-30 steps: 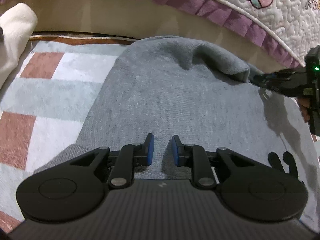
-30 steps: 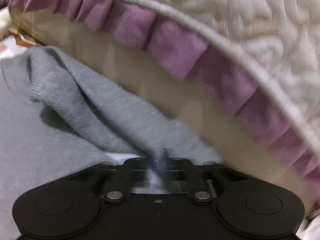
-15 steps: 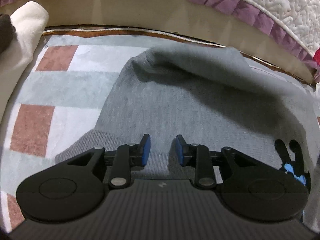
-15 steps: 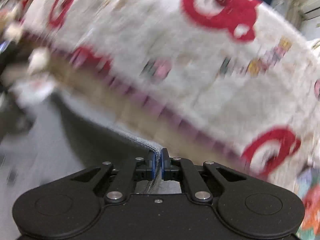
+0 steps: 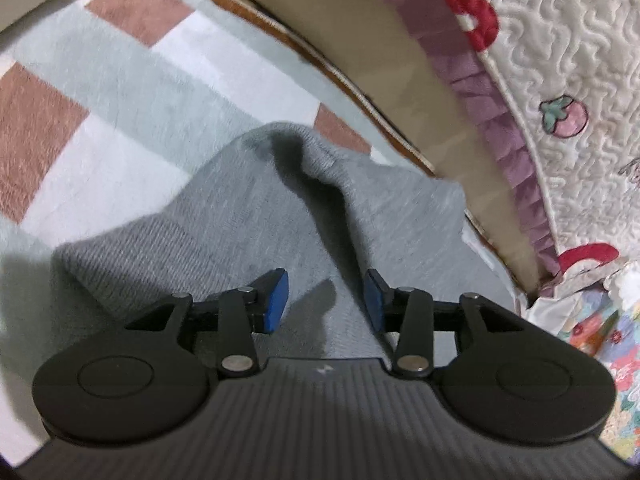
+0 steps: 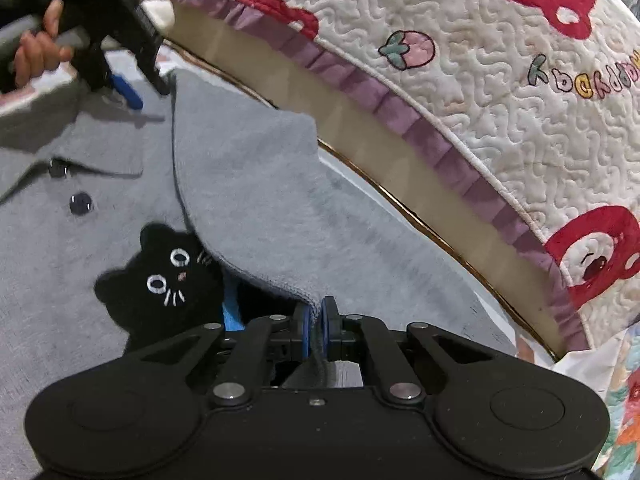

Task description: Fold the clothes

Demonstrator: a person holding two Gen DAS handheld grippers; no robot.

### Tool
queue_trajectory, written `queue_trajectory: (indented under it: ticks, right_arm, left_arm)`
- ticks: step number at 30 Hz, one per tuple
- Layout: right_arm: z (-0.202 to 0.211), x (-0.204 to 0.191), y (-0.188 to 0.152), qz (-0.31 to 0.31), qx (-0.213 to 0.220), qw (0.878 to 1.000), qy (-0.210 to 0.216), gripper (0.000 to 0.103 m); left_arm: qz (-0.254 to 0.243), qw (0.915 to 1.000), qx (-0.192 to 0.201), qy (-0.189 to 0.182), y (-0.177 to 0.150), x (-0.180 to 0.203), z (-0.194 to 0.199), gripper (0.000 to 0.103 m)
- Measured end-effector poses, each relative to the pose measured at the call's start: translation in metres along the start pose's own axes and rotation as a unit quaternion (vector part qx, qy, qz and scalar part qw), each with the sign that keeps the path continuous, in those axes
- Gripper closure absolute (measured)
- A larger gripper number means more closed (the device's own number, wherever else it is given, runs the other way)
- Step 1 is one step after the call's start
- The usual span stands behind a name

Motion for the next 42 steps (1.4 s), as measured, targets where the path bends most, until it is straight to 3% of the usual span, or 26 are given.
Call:
queue_trajectory:
  ticks: [1,3,9,12,14,16,18,22,23,24,26,29,31,32,33,34,35,36,38,40,42]
  right_arm:
    - [0.003,0.001,0.003,0.004,0.000,1.000,0.001,0.097]
    - [0.016,0.005,0.006,0.078,0.006,0.996,-0.039,0.098]
    - [0.024,0.022,-0.007,0.060,-0.020,0.998,0.016,0.099]
    - [0.017,-0.019,-0.030,0.095,-0.071,0.986,0.121,0.099]
    - [0.018,-0.026,-0.034,0.063,-0.074,0.982,0.162,0.098]
    - [0.021,-0.030,-0.035,0.026,-0.071,0.978,0.196,0.090]
    - [0.025,-0.011,-0.030,-0.043,-0.056,0.977,0.199,0.066]
    - [0.030,0.043,-0.035,-0.187,-0.054,0.972,0.133,0.063]
    - [0.032,0.051,-0.039,-0.204,-0.051,0.971,0.116,0.058]
    - [0.033,0.057,-0.044,-0.219,-0.048,0.969,0.100,0.041]
    - [0.032,0.061,-0.054,-0.228,-0.036,0.970,0.076,0.024]
    - [0.013,0.057,-0.062,-0.244,-0.053,0.964,0.092,0.024]
    - [-0.009,0.051,-0.063,-0.243,-0.095,0.960,0.103,0.025]
    - [-0.023,0.048,-0.063,-0.231,-0.132,0.959,0.102,0.028]
    - [-0.033,0.049,-0.062,-0.216,-0.164,0.959,0.075,0.037]
    - [-0.034,0.054,-0.055,-0.201,-0.162,0.965,0.046,0.047]
    - [-0.026,0.059,-0.044,-0.184,-0.131,0.974,0.026,0.091]
    - [-0.013,0.062,-0.033,-0.163,-0.092,0.982,0.010,0.096]
    - [0.025,0.055,-0.013,-0.078,-0.002,0.996,-0.049,0.096]
    - [0.066,0.036,0.001,0.032,0.085,0.989,-0.116,0.096]
    - [0.080,0.011,-0.013,0.115,0.097,0.978,-0.145,0.096]
  left_arm:
    - [-0.019,0.9998,-0.002,0.010,-0.001,0.005,-0.001,0.063]
    - [-0.055,0.9980,-0.007,0.029,-0.002,0.015,-0.002,0.061]
    - [-0.110,0.9915,-0.010,0.069,-0.004,0.032,-0.007,0.058]
    - [-0.091,0.9941,0.001,0.059,-0.003,0.029,-0.004,0.057]
    - [-0.060,0.9974,0.011,0.038,-0.001,0.023,-0.001,0.056]
    - [-0.022,0.9995,0.020,0.014,0.002,0.015,0.001,0.055]
    - [0.017,0.9995,0.027,-0.008,0.005,0.006,0.003,0.055]
    - [0.043,0.9979,0.038,-0.029,0.010,0.001,0.001,0.054]
    - [0.038,0.9976,0.036,-0.045,0.012,0.006,-0.002,0.050]
    - [0.033,0.9965,0.032,-0.070,0.013,0.011,-0.006,0.042]
    - [0.040,0.9930,0.025,-0.108,0.017,0.020,-0.016,0.038]
    - [0.016,0.9959,0.040,-0.080,0.019,0.028,-0.027,0.039]
    - [-0.015,0.9970,0.058,-0.050,0.021,0.033,-0.030,0.048]
    - [-0.027,0.9966,0.069,-0.037,0.021,0.034,-0.030,0.065]
    - [-0.024,0.9964,0.075,-0.029,0.021,0.031,-0.029,0.071]
    - [-0.010,0.9966,0.077,-0.025,0.021,0.024,-0.029,0.072]
    - [0.003,0.9966,0.079,-0.021,0.021,0.018,-0.029,0.080]
    - [0.018,0.9963,0.082,-0.021,0.021,0.011,-0.027,0.086]
    - [0.039,0.9950,0.088,-0.026,0.022,0.002,-0.023,0.093]
    - [0.041,0.9943,0.094,-0.026,0.025,-0.002,-0.020,0.094]
    - [0.031,0.9944,0.100,-0.017,0.027,-0.001,-0.018,0.095]
Point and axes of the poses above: each gripper's, at about its wrist camera, not at the fingertips, and z roughly against the way its jaws point, x to its right, y to its top, the point moved 5 cm from there along -z, roughly the way its jaws point, and after that the axes turned 4 degrees about -z, right-handed, at the moved point
